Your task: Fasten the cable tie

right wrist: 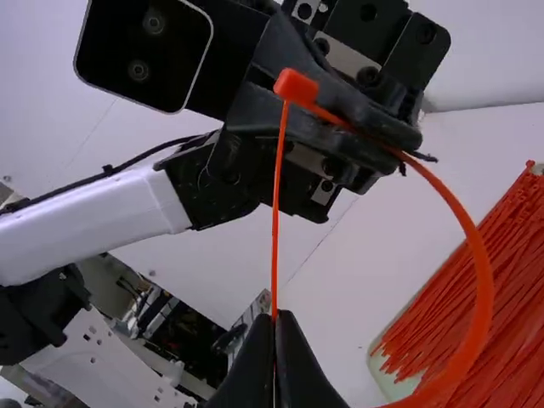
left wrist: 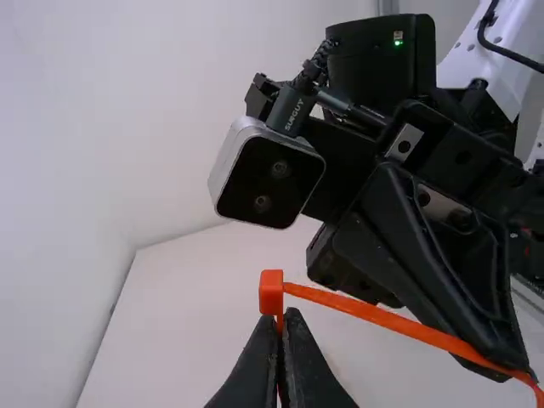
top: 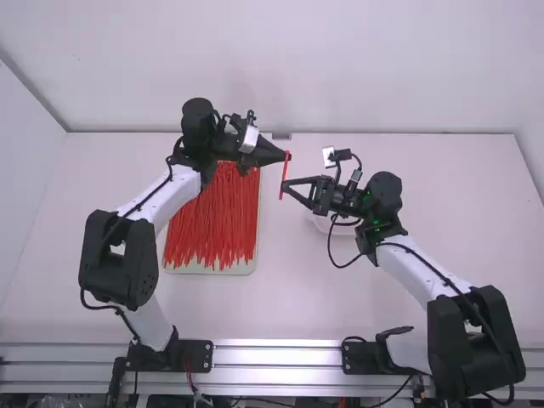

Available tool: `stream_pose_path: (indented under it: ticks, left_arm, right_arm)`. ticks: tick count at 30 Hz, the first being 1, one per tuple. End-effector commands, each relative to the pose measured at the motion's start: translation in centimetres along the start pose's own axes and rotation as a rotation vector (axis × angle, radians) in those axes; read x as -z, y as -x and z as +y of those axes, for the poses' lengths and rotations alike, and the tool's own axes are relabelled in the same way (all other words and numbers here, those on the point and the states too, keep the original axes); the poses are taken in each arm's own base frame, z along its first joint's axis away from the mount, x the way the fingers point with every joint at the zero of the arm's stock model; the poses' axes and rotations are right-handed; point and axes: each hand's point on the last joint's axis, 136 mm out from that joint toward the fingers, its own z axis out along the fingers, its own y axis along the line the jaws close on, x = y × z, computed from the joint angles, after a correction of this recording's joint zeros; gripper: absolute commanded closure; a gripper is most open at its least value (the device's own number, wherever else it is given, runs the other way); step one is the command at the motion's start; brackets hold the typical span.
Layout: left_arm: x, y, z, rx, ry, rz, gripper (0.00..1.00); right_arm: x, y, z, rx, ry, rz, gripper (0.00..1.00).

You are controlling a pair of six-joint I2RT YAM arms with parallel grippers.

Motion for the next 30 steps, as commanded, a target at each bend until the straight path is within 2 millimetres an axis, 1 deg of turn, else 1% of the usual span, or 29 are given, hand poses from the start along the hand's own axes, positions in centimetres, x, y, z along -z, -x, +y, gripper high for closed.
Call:
stream_pose_path:
  ticks: [1,7,11,13,16,21,25,30]
  left_arm:
    - [-0.1,-0.3,-0.4,-0.002,-0.023,-0.007,0.98]
    - [-0.2,-0.3,-0.4,0.003,-0.026,-0.008,0.98]
    - [-0.1,-0.1,-1.0,-0.019,-0.061,-0.019,0.98]
    - [-0.2,-0.1,-1.0,-0.022,-0.057,-0.018,0.98]
    - [-0.8,-0.1,-1.3,-0.021,-0.072,-0.023,0.98]
    - [-1.4,0.1,-1.5,-0.033,-0.085,-0.028,0.98]
    - [-1.4,0.2,-1.5,-0.042,-0.083,-0.028,0.98]
    - [-1.4,0.2,-1.5,-0.036,-0.084,-0.028,0.98]
  right_arm:
    - [0.0,1.1,0.5,0.02,0.005,-0.017,1.0]
    - [-0.1,1.1,0.6,0.02,0.009,-0.016,1.0]
    - [0.2,1.4,0.5,0.0,0.004,-0.026,1.0]
    - [0.1,1.5,0.5,0.003,0.003,-0.032,1.0]
    - [0.1,1.8,0.5,-0.003,-0.003,-0.048,1.0]
    - [0.2,2.5,1.7,0.025,0.035,-0.069,1.0]
    - [0.3,2.9,2.1,0.04,0.045,-0.082,1.0]
    - [1.0,3.5,1.5,0.017,0.028,-0.099,1.0]
